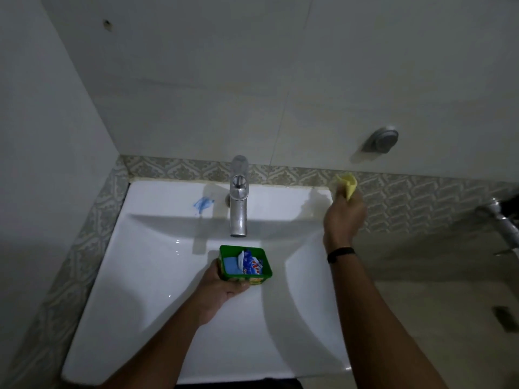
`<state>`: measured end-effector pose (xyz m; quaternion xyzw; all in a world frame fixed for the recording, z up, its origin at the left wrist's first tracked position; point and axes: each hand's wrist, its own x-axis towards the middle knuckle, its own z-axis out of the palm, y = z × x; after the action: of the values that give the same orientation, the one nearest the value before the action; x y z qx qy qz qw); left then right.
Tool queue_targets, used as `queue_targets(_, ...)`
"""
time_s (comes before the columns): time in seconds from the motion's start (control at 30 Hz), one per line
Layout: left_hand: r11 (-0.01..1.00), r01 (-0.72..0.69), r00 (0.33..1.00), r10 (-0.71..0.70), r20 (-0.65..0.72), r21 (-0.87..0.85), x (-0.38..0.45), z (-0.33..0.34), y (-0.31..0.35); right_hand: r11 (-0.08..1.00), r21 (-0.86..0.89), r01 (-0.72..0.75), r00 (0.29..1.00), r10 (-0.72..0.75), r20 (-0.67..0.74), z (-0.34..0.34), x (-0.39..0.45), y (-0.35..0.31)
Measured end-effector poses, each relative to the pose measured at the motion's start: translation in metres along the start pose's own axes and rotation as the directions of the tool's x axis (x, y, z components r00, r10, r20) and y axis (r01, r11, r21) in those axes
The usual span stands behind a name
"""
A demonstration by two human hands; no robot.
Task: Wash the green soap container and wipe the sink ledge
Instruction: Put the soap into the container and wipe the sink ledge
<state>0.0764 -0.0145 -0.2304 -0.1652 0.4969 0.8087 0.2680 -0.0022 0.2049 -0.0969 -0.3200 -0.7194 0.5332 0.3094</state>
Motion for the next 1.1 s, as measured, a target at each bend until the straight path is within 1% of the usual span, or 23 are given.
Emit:
queue_targets(0.03, 1.0, 0.001, 1.0, -0.001, 0.002, 0.009, 0.0, -0.001, 0.0, 0.988, -0.135, 0.079, 0.996, -0.072, 0.05, 0.007, 0.004, 0.009)
queue_targets(0.07, 1.0, 0.003, 1.0, -0.004, 0.005, 0.017, 0.0, -0.002, 0.0, 0.947, -0.276, 0.163, 0.978, -0.118, 0.172, 0.016, 0.005, 0.019)
queue_targets(0.13, 1.0, 0.009, 1.0, -0.009, 0.0, 0.021, 0.0, -0.005, 0.0, 0.761, -0.517, 0.392, 0.881, -0.149, 0.448, 0.039, -0.007, 0.038)
queue_targets(0.17, 1.0, 0.007, 1.0, -0.007, -0.005, 0.025, -0.001, -0.006, 0.0, 0.654, -0.568, 0.5, 0.833, -0.184, 0.522, 0.051, -0.017, 0.044)
queue_targets(0.2, 0.999, 0.002, 1.0, -0.002, -0.01, 0.033, -0.001, -0.006, 0.0, 0.599, -0.555, 0.577, 0.786, -0.223, 0.577, 0.062, -0.03, 0.047)
queue_targets(0.3, 0.998, -0.021, 1.0, 0.022, -0.019, 0.051, -0.002, -0.005, 0.0, 0.56, -0.365, 0.744, 0.611, -0.346, 0.712, 0.082, -0.071, 0.037)
queue_targets(0.4, 0.999, -0.02, 1.0, 0.021, -0.023, 0.035, -0.002, -0.004, 0.0, 0.546, -0.203, 0.812, 0.462, -0.389, 0.797, 0.075, -0.077, 0.041)
queue_targets(0.43, 0.999, -0.014, 1.0, 0.015, -0.021, 0.034, -0.002, -0.005, 0.001, 0.513, -0.139, 0.847, 0.387, -0.417, 0.822, 0.066, -0.069, 0.045)
queue_targets(0.5, 0.999, -0.006, 1.0, 0.007, -0.011, 0.04, -0.002, -0.008, 0.001, 0.35, -0.002, 0.937, 0.175, -0.464, 0.868, 0.045, -0.044, 0.054)
queue_targets(0.53, 0.999, -0.006, 1.0, 0.006, -0.004, 0.049, -0.002, -0.009, 0.001, 0.277, 0.031, 0.96, 0.109, -0.475, 0.873, 0.034, -0.028, 0.059)
queue_targets(0.57, 0.998, -0.008, 1.0, 0.007, 0.004, 0.06, -0.003, -0.01, 0.001, 0.246, 0.018, 0.969, 0.11, -0.495, 0.862, 0.023, -0.014, 0.062)
queue_targets(0.6, 0.997, -0.01, 1.0, 0.01, 0.008, 0.073, -0.003, -0.011, 0.002, 0.258, -0.042, 0.965, 0.176, -0.52, 0.836, 0.013, -0.004, 0.063)
queue_targets(0.63, 0.996, -0.012, 1.0, 0.011, 0.012, 0.083, -0.004, -0.01, 0.003, 0.309, -0.139, 0.941, 0.293, -0.536, 0.792, 0.005, 0.004, 0.066)
queue_targets(0.67, 0.996, -0.013, 1.0, 0.011, 0.015, 0.089, -0.005, -0.01, 0.003, 0.391, -0.256, 0.884, 0.442, -0.524, 0.728, 0.0, 0.007, 0.07)
queue_targets(0.7, 0.996, -0.012, 1.0, 0.011, 0.017, 0.093, -0.007, -0.01, 0.004, 0.475, -0.358, 0.804, 0.579, -0.484, 0.656, 0.0, 0.007, 0.075)
queue_targets(0.73, 0.995, -0.014, 1.0, 0.012, 0.023, 0.096, -0.008, -0.01, 0.005, 0.537, -0.441, 0.719, 0.682, -0.424, 0.595, 0.005, 0.004, 0.075)
queue_targets(0.77, 0.995, -0.012, 0.999, 0.008, 0.036, 0.099, -0.009, -0.009, 0.006, 0.569, -0.504, 0.65, 0.749, -0.37, 0.549, 0.015, -0.002, 0.072)
queue_targets(0.83, 0.994, -0.012, 0.998, 0.005, 0.07, 0.111, -0.011, -0.008, 0.006, 0.628, -0.516, 0.582, 0.795, -0.305, 0.525, 0.043, -0.022, 0.057)
queue_targets(0.87, 0.993, -0.015, 0.996, 0.004, 0.09, 0.117, -0.012, -0.008, 0.006, 0.667, -0.459, 0.587, 0.773, -0.294, 0.562, 0.057, -0.036, 0.048)
queue_targets(0.9, 0.992, -0.014, 0.994, 0.0, 0.106, 0.122, -0.014, -0.007, 0.006, 0.686, -0.384, 0.618, 0.721, -0.3, 0.625, 0.069, -0.051, 0.041)
queue_targets(0.97, 0.992, -0.013, 0.993, -0.002, 0.119, 0.128, -0.016, -0.004, 0.007, 0.65, -0.251, 0.717, 0.563, -0.329, 0.758, 0.08, -0.075, 0.037)
queue_targets(1.0, 0.991, -0.016, 0.992, -0.001, 0.128, 0.134, -0.017, -0.004, 0.007, 0.612, -0.198, 0.766, 0.488, -0.352, 0.799, 0.078, -0.077, 0.038)
queue_targets(1.1, 0.992, -0.014, 0.989, -0.005, 0.15, 0.126, -0.019, -0.002, 0.007, 0.406, -0.025, 0.913, 0.238, -0.481, 0.844, 0.051, -0.039, 0.05)
